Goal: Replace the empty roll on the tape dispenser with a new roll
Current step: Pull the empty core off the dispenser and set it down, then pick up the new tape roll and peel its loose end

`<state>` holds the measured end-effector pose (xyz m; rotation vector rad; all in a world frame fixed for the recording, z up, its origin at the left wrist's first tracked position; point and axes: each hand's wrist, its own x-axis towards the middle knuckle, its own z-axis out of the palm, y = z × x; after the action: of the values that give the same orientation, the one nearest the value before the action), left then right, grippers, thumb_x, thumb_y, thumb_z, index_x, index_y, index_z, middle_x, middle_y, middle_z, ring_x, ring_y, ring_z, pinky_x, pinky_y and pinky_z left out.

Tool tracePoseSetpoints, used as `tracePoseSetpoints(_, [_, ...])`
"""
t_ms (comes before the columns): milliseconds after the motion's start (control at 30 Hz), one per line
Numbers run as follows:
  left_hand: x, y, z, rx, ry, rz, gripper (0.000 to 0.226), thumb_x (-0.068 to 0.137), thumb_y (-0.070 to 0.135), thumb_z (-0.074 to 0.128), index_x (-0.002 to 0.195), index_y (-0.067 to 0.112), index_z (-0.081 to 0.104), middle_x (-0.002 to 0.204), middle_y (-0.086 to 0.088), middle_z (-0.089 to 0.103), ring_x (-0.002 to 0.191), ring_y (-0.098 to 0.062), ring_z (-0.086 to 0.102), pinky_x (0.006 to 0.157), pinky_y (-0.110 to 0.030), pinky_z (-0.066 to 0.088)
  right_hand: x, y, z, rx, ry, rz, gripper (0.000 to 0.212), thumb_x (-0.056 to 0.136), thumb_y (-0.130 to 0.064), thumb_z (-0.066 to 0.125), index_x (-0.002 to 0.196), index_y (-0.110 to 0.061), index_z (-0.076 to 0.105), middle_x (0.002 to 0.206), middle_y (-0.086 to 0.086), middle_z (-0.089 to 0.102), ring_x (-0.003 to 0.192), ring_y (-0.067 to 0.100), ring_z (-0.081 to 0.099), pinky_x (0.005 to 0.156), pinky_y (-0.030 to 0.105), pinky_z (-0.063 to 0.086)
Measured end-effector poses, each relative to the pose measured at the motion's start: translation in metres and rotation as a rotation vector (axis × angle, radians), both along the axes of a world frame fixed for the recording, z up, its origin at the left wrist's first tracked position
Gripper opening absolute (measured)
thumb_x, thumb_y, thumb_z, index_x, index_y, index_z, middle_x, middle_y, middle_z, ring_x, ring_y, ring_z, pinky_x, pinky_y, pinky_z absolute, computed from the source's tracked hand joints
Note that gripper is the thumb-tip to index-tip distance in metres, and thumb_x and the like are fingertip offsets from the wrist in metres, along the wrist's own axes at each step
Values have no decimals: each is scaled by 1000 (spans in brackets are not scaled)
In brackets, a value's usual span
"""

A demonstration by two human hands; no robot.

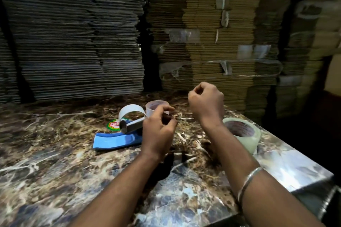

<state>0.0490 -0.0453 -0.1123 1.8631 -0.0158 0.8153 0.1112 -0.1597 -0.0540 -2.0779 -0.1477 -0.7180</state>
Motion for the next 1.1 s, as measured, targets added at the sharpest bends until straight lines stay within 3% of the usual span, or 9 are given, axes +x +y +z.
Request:
tracePoseSetpoints(133, [2, -2, -3, 27, 47, -42, 23, 79, 8, 59, 93, 26, 63, 73, -3, 71, 74, -21, 71, 68, -37, 57, -17, -31, -11, -187, 85, -18, 8, 75, -32, 60, 74, -24, 61, 69, -9, 62, 69, 15, 61, 61, 35, 57])
tracePoseSetpoints(367, [1, 0, -1, 8, 118, -69, 23, 82, 7, 61, 95, 25, 66, 75, -5, 72, 74, -21, 69, 60, -25, 52, -39, -71, -31, -568, 62, -145, 28, 81, -52, 53, 91, -26, 56, 80, -7, 61, 74, 17, 58, 67, 32, 50])
tracePoseSetpoints(567, [1, 5, -5, -46, 147, -87, 19, 71, 22, 58, 86, 31, 65, 78, -9, 73, 77, -28, 69, 72, -45, 59, -45, -88, -51, -704, 60, -204, 43, 78, -57, 49, 104, -24, 57, 92, -6, 59, 79, 14, 47, 81, 36, 37])
tracePoseSetpoints(700, [2, 4, -6, -52, 175, -115, 15, 77, 16, 63, 88, 22, 72, 78, -7, 74, 78, -25, 70, 72, -41, 58, -50, -87, -50, -834, 169, -237, 45, 77, -55, 45, 106, -25, 63, 98, -5, 65, 86, 16, 54, 90, 40, 35])
tracePoseSetpoints(833, [6, 5, -8, -127, 215, -160, 14, 81, 8, 64, 79, 14, 76, 76, -10, 74, 76, -23, 69, 69, -35, 56, -51, -84, -49, -750, 196, -206, 37, 78, -46, 49, 108, -27, 62, 99, -7, 66, 80, 14, 48, 97, 42, 31])
tracePoseSetpoints(900, [6, 4, -7, -205, 244, -244, 18, 85, 2, 59, 78, 7, 75, 68, -13, 71, 65, -23, 63, 58, -30, 51, -53, -80, -48, -612, 160, -143, 42, 81, -41, 56, 120, -27, 60, 108, -7, 66, 87, 13, 52, 103, 43, 29])
tracePoseSetpoints(967, [5, 3, -7, -261, 282, -344, 18, 87, 1, 57, 79, 0, 73, 66, -16, 67, 61, -25, 58, 57, -31, 48, -55, -72, -48, -456, 136, -65, 52, 81, -36, 62, 132, -25, 57, 118, -5, 66, 100, 15, 58, 104, 42, 33])
tracePoseSetpoints(1033, [5, 2, -8, -310, 310, -439, 19, 88, 4, 56, 84, -3, 73, 69, -17, 68, 63, -24, 60, 62, -34, 49, -55, -60, -49, -288, 104, 33, 55, 80, -35, 67, 133, -23, 57, 120, -2, 67, 102, 18, 63, 96, 44, 48])
tracePoseSetpoints(1100, [3, 1, -7, -397, 318, -509, 21, 87, 8, 56, 88, -3, 74, 73, -16, 69, 67, -24, 63, 64, -37, 50, -55, -47, -49, -117, 104, 132, 48, 82, -30, 71, 127, -17, 60, 113, 3, 69, 89, 15, 67, 72, 29, 61])
